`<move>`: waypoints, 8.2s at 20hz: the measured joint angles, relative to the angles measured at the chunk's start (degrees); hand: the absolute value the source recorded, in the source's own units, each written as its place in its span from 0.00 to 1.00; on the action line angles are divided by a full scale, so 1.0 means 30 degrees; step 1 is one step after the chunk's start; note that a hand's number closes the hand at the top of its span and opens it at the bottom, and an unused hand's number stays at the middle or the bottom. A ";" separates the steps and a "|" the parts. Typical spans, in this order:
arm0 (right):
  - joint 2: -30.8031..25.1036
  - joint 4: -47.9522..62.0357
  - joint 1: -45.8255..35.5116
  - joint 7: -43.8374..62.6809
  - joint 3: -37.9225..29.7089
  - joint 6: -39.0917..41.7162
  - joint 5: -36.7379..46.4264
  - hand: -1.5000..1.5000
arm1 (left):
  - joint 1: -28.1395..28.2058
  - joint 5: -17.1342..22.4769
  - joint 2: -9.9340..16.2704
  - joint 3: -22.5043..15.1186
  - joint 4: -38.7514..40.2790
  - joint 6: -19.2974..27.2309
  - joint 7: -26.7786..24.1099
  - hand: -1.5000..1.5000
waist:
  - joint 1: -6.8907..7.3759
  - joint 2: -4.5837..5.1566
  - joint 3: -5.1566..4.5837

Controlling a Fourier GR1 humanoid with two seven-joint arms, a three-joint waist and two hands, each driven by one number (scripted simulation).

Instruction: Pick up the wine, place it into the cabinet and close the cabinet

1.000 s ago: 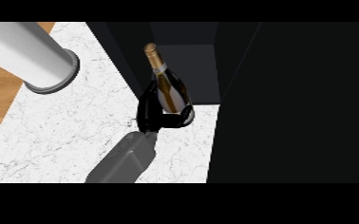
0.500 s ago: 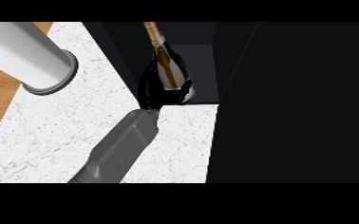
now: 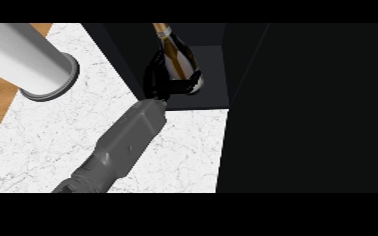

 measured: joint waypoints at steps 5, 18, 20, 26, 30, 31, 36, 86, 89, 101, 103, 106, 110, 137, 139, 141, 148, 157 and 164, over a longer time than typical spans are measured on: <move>0.0227 0.0400 -0.0107 -0.0466 0.0529 0.0009 0.0579 0.00 | -0.1514 0.0132 -0.0002 0.0106 0.1517 0.0351 0.0858 1.00 | -0.0182 0.0114 -0.0011; 0.0187 0.1051 -0.0317 -0.0987 0.0561 0.0478 0.0058 0.00 | -0.2808 0.1248 0.0002 -0.0238 0.2473 0.0839 0.1353 1.00 | -0.0917 0.0271 -0.0003; 0.0197 0.0876 -0.0176 -0.1029 0.0672 0.0552 0.0006 0.00 | -0.2449 0.1514 0.0007 -0.0462 0.2284 0.0819 0.1065 1.00 | -0.1135 0.0285 0.0001; 0.0226 0.1120 -0.0656 -0.1051 0.0825 0.0575 -0.0003 0.00 | -0.1971 0.2243 0.0008 -0.1446 0.1722 0.1130 0.0979 1.00 | -0.1441 0.0325 0.0000; 0.0283 0.1596 -0.1140 -0.1126 0.0823 0.0480 0.0058 0.00 | -0.1353 0.2773 0.0008 -0.2334 0.1050 0.1280 0.0708 1.00 | -0.1649 0.0373 -0.0003; 0.0337 0.1702 -0.1218 -0.1150 0.0921 0.0463 0.0116 0.00 | -0.1390 0.2968 0.0009 -0.2516 0.0860 0.1512 0.0715 1.00 | -0.1715 0.0381 -0.0006; 0.0343 0.1725 -0.1183 -0.1194 0.0978 0.0553 -0.0034 0.00 | -0.1171 0.4189 0.0008 -0.3088 0.0093 0.2075 0.0302 1.00 | -0.1920 0.0401 -0.0007; 0.0198 0.0905 -0.0971 -0.0051 0.0951 -0.0087 0.0260 0.00 | -0.1290 0.7671 0.0022 -0.9085 -0.2929 0.4489 -0.3656 0.00 | -0.0396 0.0000 0.0023; 0.0361 0.0494 -0.0668 0.0113 0.1356 -0.0271 0.0553 0.00 | -0.1085 0.7655 0.0026 -0.9427 -0.3169 0.4564 -0.3872 0.00 | -0.0317 -0.0024 0.0022; 0.0413 0.0499 -0.0284 -0.0066 0.1270 -0.0575 0.1191 0.00 | 0.1934 0.4806 0.0367 -0.9216 -0.6390 0.5255 -0.4512 0.00 | 0.0506 -0.0206 0.0030; 0.0322 0.0228 -0.0166 0.0102 0.1178 -0.0566 0.1085 0.00 | 0.2536 0.4029 0.0554 -0.9118 -0.7462 0.5580 -0.4336 0.00 | 0.0570 -0.0227 0.0029; 0.0252 0.0379 -0.0668 0.0385 0.0866 -0.0746 0.0956 0.00 | 0.3432 0.2919 0.1103 -0.8980 -0.8951 0.5639 -0.4035 0.00 | 0.0635 -0.0233 0.0031; 0.0163 0.0333 -0.0615 0.0352 0.0659 -0.0722 0.0838 0.00 | 0.4783 0.1609 0.2227 -0.9386 -1.1439 0.5656 -0.3353 0.00 | 0.0690 -0.0250 0.0032; -0.1224 -0.0535 0.1913 0.0494 0.4559 0.3442 -0.0901 1.00 | 1.5416 -0.1694 1.4653 -0.7436 -2.7476 0.1683 -0.1040 1.00 | 0.0850 -0.0302 0.0026; -0.0882 -0.0534 0.1660 0.0988 0.5746 0.3225 -0.0859 1.00 | 1.6357 -0.1310 1.5770 -0.6694 -2.8126 0.0966 -0.1131 0.00 | 0.0900 -0.0308 0.0021; -0.0431 -0.0578 0.1339 0.1685 0.7243 0.2818 -0.0770 1.00 | 1.7120 -0.1117 1.6445 -0.6087 -2.8634 0.0620 -0.1286 0.00 | 0.0896 -0.0321 0.0016; 0.0345 -0.0658 -0.0107 0.3765 1.1709 0.0226 0.1198 1.00 | 2.0139 0.0383 1.8471 -0.3471 -2.8930 -0.1933 -0.2526 0.00 | 0.0964 -0.0384 -0.0011; -0.0837 0.0535 -0.4227 0.4255 1.5062 -0.5011 0.3122 1.00 | 2.2945 0.2077 2.0603 -0.0583 -2.7568 -0.5207 -0.3449 0.00 | 0.1363 -0.0415 -0.0053; -0.2217 0.0740 -0.6597 0.3295 1.5675 -0.9170 0.3695 1.00 | 2.4419 0.2236 2.1587 0.0657 -2.6499 -0.7441 -0.4108 0.00 | 0.1722 -0.0423 -0.0075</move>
